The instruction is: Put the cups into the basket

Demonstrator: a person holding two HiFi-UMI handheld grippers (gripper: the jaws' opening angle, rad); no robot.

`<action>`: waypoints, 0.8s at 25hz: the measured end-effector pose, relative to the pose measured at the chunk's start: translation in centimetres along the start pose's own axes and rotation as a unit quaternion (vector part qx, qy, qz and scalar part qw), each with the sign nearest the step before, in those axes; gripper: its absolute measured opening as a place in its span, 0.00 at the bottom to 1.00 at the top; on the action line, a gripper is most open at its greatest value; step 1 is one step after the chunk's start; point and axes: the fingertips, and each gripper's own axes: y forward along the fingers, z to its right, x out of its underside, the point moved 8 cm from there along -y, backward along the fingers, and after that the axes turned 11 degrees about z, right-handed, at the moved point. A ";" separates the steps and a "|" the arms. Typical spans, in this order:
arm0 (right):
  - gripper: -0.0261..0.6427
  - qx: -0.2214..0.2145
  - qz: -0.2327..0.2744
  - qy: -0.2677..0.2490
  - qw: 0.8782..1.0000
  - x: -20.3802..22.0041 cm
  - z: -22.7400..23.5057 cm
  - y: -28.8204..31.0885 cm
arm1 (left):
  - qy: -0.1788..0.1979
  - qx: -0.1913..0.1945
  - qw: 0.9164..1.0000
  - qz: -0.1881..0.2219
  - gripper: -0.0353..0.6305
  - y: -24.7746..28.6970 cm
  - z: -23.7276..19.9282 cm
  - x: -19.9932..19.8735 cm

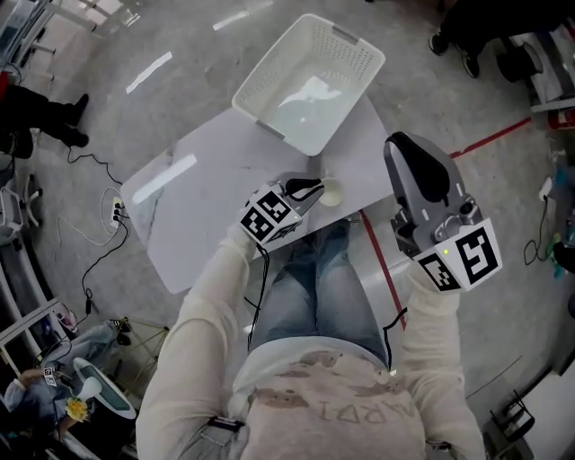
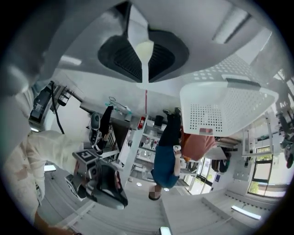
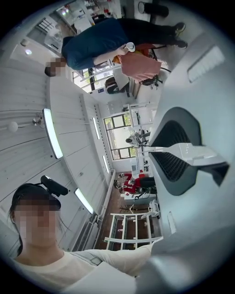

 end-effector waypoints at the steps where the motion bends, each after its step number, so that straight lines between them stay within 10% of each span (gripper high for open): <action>1: 0.13 0.001 -0.002 0.000 1.000 0.5 0.4 0.2 | -0.002 0.001 1.000 -0.016 0.12 0.8 -0.5 1.0; 20: 0.13 0.021 -0.034 0.036 0.999 8.4 3.8 -1.0 | 0.031 -0.007 0.981 -0.192 0.17 10.0 -3.7 9.7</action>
